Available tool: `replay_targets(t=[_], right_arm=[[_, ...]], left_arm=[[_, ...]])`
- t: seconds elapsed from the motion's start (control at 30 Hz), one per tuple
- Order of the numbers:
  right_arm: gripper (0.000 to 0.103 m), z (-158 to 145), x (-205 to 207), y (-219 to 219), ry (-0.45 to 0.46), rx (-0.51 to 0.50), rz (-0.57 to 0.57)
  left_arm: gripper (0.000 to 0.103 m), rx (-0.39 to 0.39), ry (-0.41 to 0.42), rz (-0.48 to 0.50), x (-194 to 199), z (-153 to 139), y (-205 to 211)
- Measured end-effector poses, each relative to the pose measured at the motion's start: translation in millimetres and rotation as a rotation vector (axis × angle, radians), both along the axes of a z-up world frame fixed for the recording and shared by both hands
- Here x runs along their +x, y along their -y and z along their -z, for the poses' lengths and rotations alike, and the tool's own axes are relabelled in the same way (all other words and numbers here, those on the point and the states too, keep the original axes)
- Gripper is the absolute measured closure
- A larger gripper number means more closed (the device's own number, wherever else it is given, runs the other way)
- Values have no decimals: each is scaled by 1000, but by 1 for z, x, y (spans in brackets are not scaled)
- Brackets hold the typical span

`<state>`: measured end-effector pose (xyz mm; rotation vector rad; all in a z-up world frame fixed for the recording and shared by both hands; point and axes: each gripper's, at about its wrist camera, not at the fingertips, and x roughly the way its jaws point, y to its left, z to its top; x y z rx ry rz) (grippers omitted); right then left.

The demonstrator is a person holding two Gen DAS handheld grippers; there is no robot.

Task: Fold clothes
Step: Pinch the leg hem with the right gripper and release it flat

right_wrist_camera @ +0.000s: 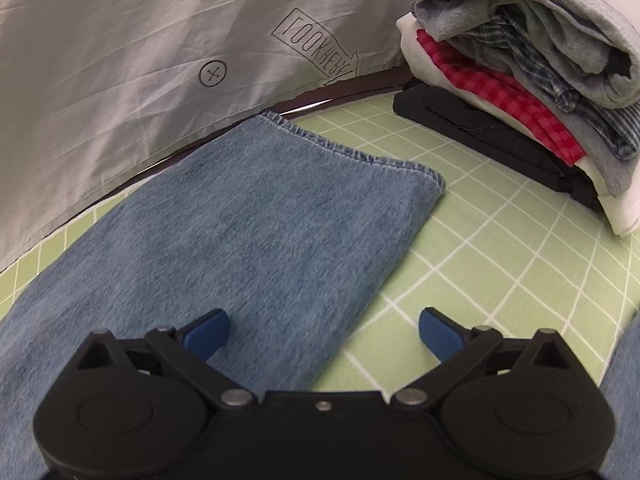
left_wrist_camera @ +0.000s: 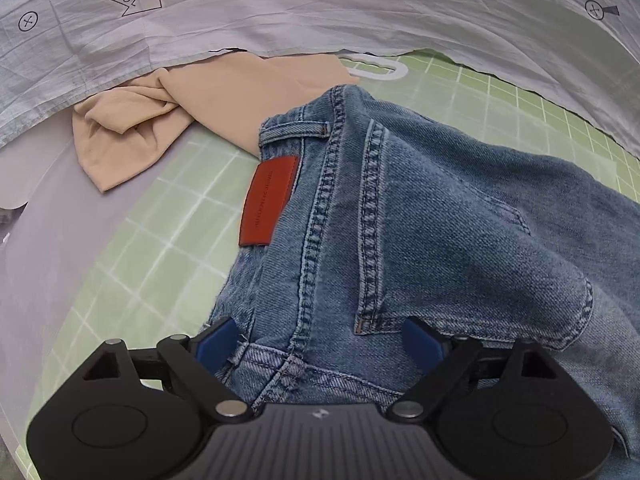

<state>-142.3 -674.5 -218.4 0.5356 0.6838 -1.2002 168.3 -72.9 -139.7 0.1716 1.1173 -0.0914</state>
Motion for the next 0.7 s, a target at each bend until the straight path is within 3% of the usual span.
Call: replay_targets(t=[0.2,0.3,0.43,0.47,0.63,0.7], right_arm=[[2,1,-9,45,7,-30,49],[29,-1,-11,54,19,-70,-3],[86,-5,-14,61,19,-108,-62],[94,-6,-14,63,15,-111,-75],[97,-12,-14,81,-85,-172,-78],[97,-10,-22,94,-34,-129,-30]], left_arm=[[3,48,-5,10,2,6,5],[0,35,-17,-4,5,8,1],[0,41,-9,1,4,9,3],[0,45,-4,4,3,9,4],[0,30,-3,18,2,10,2],[0,24,-5,22,3,10,2]])
